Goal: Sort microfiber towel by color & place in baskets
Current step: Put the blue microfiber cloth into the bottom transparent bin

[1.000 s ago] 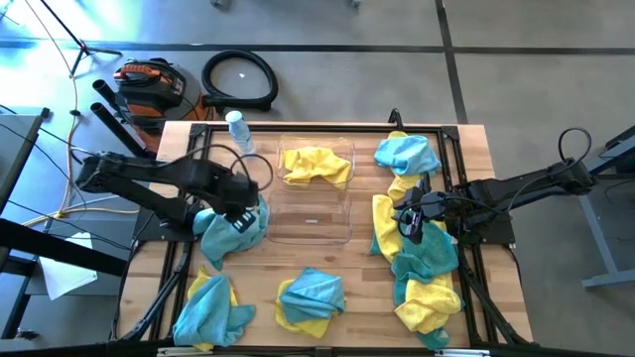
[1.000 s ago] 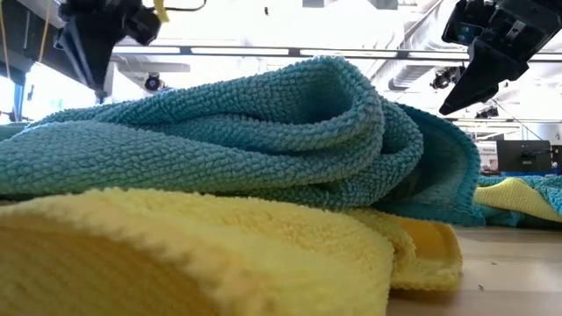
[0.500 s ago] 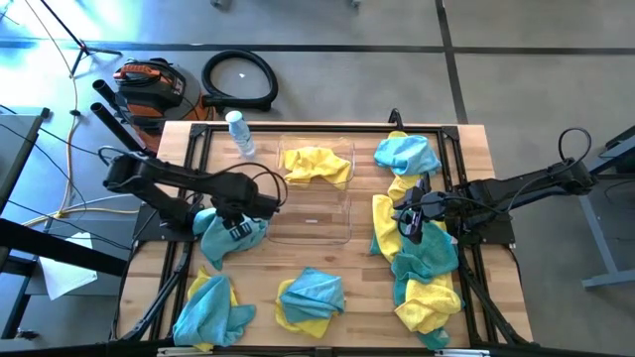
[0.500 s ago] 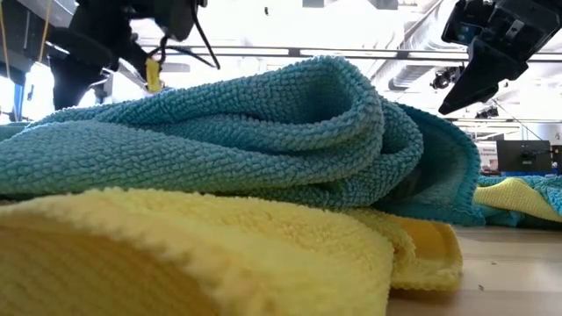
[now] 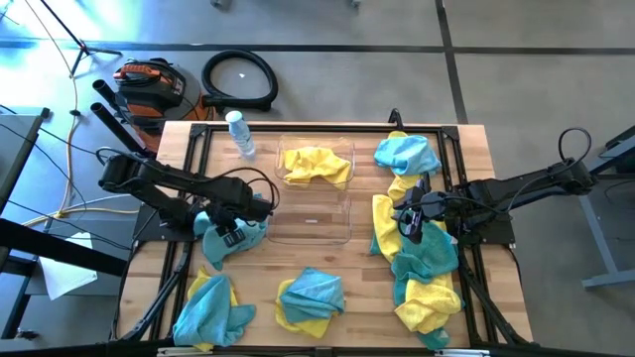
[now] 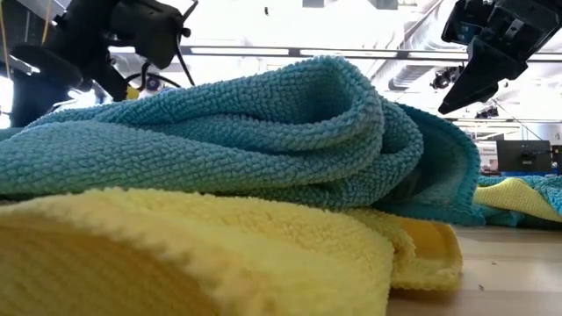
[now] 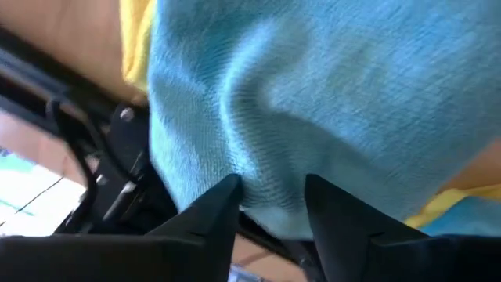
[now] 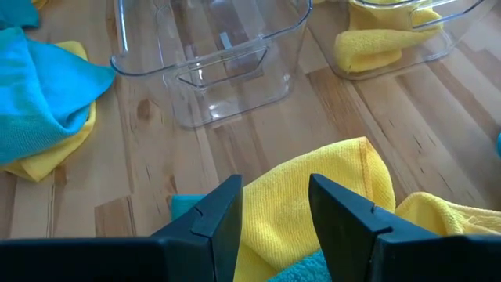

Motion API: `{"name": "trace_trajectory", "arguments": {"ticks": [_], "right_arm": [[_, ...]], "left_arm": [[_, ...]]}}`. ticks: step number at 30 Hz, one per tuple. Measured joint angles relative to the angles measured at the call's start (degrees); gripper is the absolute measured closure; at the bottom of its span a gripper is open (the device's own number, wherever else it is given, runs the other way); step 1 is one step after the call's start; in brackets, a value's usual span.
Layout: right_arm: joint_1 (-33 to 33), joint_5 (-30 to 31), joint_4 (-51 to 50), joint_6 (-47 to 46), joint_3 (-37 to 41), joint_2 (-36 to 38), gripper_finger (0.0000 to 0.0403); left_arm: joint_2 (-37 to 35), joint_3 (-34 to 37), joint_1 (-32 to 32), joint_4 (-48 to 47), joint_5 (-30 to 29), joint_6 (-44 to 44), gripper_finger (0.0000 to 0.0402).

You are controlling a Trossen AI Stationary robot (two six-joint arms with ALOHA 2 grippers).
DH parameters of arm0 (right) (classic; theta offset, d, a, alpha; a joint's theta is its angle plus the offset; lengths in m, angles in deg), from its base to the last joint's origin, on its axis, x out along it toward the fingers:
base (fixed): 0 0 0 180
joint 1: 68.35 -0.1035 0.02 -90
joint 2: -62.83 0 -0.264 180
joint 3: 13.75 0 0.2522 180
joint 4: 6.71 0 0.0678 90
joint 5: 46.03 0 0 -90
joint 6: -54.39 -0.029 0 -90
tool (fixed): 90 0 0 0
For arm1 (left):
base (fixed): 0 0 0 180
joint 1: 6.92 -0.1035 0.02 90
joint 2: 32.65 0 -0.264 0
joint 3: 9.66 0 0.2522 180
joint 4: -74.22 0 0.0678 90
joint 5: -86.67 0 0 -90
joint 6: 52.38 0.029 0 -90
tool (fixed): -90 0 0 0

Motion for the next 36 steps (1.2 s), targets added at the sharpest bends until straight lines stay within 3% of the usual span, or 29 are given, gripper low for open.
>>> {"name": "trace_trajectory", "arguments": {"ticks": [5, 7, 14, 24, 30, 36], "right_arm": [[0.0, 0.0, 0.0, 0.2, 0.0, 0.0, 0.0259], [0.0, 0.0, 0.0, 0.2, 0.0, 0.0, 0.0259], [0.0, 0.0, 0.3, -1.1, 0.0, 0.0, 0.0259], [0.0, 0.0, 0.5, -1.1, 0.0, 0.0, 0.0259], [0.0, 1.9, 0.5, -1.1, 0.0, 0.0, 0.0259], [0.0, 2.1, 0.5, -1.1, 0.0, 0.0, 0.0259]], "left_arm": [[-0.1, 0.2, 0.0, 0.0, -0.3, -0.8, 0.0375], [-0.4, 0.2, 0.3, -0.9, -0.3, -1.9, 0.0392], [-5.4, -5.4, 4.5, -3.4, -1.5, -8.1, 0.0400], [-12.9, -24.0, 10.7, -6.7, -13.2, -23.8, 0.0401], [-12.4, -35.0, 13.4, -6.1, -19.4, -25.2, 0.0401], [-9.8, -43.1, 14.7, -3.3, -23.9, -21.3, 0.0401]]}}
